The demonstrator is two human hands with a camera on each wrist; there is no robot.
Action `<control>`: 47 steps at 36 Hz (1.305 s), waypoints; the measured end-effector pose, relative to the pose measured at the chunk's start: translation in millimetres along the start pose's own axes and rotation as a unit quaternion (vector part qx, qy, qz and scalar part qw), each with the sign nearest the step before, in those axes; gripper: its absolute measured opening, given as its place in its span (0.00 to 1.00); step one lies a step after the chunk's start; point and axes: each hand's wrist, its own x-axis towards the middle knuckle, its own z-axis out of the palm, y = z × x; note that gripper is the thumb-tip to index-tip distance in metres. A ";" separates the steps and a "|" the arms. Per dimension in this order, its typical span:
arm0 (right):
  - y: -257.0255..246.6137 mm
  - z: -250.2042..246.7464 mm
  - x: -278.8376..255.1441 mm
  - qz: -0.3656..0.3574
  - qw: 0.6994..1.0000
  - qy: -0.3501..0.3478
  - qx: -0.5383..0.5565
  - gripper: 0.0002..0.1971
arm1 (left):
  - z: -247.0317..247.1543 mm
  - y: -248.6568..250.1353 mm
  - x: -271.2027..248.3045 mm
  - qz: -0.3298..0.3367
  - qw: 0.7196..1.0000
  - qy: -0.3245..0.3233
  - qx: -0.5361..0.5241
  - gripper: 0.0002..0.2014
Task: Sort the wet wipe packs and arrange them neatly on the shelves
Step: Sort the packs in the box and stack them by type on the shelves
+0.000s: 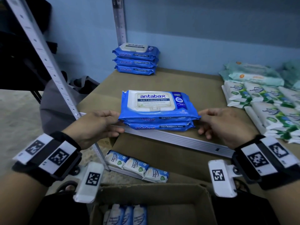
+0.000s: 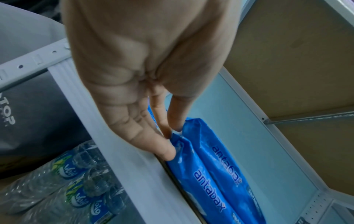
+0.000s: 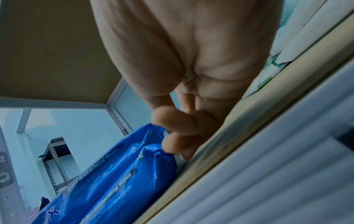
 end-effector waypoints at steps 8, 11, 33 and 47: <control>-1.7 -0.8 -6.3 0.036 0.997 -0.055 -0.037 0.08 | 4.5 -1.3 -0.3 -0.037 0.998 -0.004 -0.043 0.05; -2.2 -1.3 -5.5 0.051 0.996 -0.059 -0.040 0.09 | 6.6 -1.4 0.2 -0.051 0.997 -0.005 -0.056 0.06; -7.4 -4.0 -3.4 0.024 0.995 -0.051 -0.081 0.17 | 3.0 4.1 6.4 -0.012 0.999 -0.024 0.025 0.08; -10.1 -4.8 -6.3 -0.074 0.990 0.048 -0.111 0.14 | -7.6 1.2 5.1 -0.003 0.997 0.052 0.060 0.13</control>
